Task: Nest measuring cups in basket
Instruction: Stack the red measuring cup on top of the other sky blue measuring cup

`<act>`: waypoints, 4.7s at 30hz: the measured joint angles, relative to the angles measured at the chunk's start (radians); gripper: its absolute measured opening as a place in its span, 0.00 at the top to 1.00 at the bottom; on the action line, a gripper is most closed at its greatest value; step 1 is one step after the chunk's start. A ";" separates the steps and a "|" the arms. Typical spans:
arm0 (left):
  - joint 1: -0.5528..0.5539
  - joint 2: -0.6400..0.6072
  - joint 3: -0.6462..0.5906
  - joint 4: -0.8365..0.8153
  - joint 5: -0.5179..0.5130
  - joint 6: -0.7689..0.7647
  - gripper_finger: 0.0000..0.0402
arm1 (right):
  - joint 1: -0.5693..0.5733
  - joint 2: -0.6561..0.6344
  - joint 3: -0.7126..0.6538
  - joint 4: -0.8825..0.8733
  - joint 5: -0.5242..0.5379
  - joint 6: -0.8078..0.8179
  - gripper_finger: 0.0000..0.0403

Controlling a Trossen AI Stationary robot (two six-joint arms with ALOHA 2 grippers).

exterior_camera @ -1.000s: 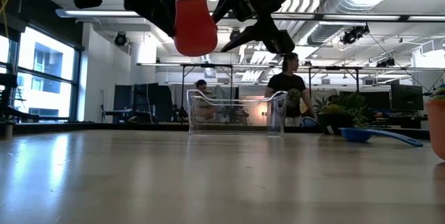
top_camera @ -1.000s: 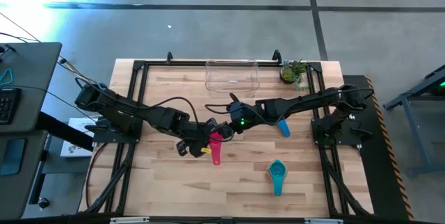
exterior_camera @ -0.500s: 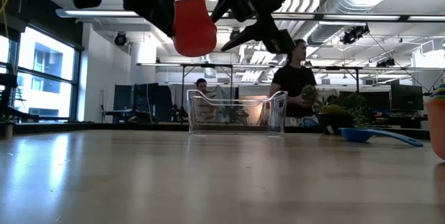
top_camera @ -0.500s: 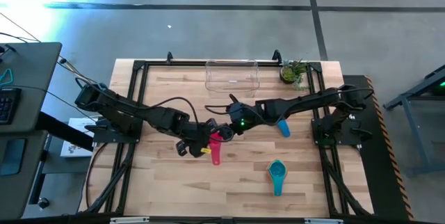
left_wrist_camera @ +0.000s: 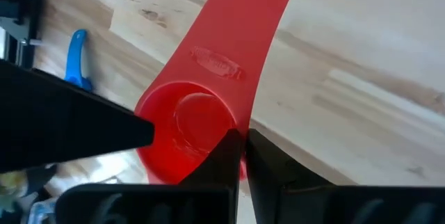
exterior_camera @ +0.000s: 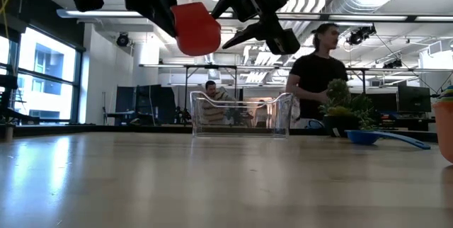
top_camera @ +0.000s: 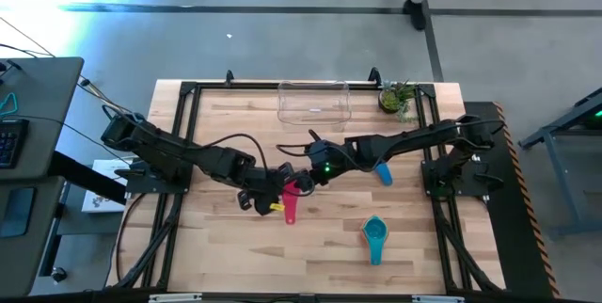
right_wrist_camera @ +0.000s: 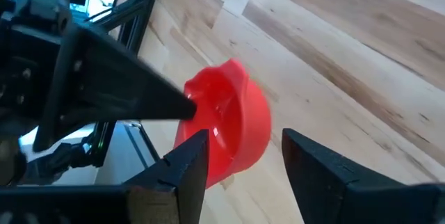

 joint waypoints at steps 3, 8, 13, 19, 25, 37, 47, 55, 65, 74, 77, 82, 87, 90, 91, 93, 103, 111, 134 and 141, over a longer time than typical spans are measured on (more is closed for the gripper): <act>-0.010 0.000 0.000 -0.003 -0.038 0.040 0.98 | 0.000 0.000 0.000 0.005 -0.026 -0.026 0.60; -0.030 0.000 0.000 -0.005 -0.111 0.094 0.98 | 0.000 0.000 0.000 0.013 -0.046 -0.070 0.64; -0.049 0.000 0.000 0.000 -0.122 0.112 0.98 | 0.000 0.000 0.000 0.010 -0.038 -0.094 0.64; -0.058 0.000 0.000 0.006 -0.146 0.124 0.98 | 0.001 0.000 0.000 0.005 -0.017 -0.098 0.64; -0.058 0.000 0.000 0.001 -0.150 0.140 0.98 | 0.000 0.000 0.000 0.002 -0.014 -0.088 0.74; -0.058 -0.002 0.003 0.008 -0.147 0.146 0.98 | -0.001 0.003 0.000 -0.015 -0.025 -0.021 0.99; -0.058 -0.001 0.001 -0.008 -0.140 0.131 0.98 | 0.002 0.002 0.000 -0.013 -0.036 0.010 1.00; -0.059 0.000 -0.001 0.009 -0.159 0.129 0.99 | 0.002 -0.004 0.000 -0.007 -0.039 -0.008 1.00; -0.071 0.000 -0.001 0.031 -0.201 0.079 1.00 | -0.028 -0.065 0.000 -0.031 -0.047 -0.008 0.97; -0.071 0.001 -0.001 0.069 -0.204 -0.029 1.00 | -0.060 -0.139 0.000 -0.040 -0.039 -0.052 0.97; -0.071 0.001 -0.001 0.099 -0.177 -0.115 1.00 | -0.073 -0.164 0.000 -0.048 -0.045 -0.071 0.97; -0.067 0.001 -0.001 0.154 -0.131 -0.228 1.00 | -0.099 -0.209 0.000 -0.079 -0.042 -0.095 0.97; -0.063 0.008 -0.001 0.202 -0.090 -0.328 1.00 | -0.119 -0.231 0.000 -0.099 -0.027 -0.105 0.97; -0.063 0.047 0.000 0.197 -0.090 -0.357 1.00 | -0.121 -0.232 0.000 -0.099 -0.025 -0.116 0.97; -0.063 0.064 0.000 0.198 -0.091 -0.364 1.00 | -0.121 -0.232 0.000 -0.100 -0.026 -0.117 0.97; -0.063 0.097 0.000 0.204 -0.098 -0.368 1.00 | -0.120 -0.232 0.000 -0.100 -0.026 -0.117 0.97; -0.063 0.227 -0.002 0.258 -0.118 -0.414 1.00 | -0.120 -0.231 0.000 -0.119 -0.026 -0.122 0.97; -0.056 0.287 0.001 0.275 -0.054 -0.449 0.99 | -0.120 -0.230 0.000 -0.135 -0.026 -0.125 0.97; -0.055 0.328 -0.001 0.314 -0.003 -0.448 0.98 | -0.120 -0.230 0.000 -0.141 -0.026 -0.125 0.97; -0.052 0.340 0.000 0.316 0.050 -0.449 0.98 | -0.119 -0.230 0.000 -0.141 -0.026 -0.125 0.97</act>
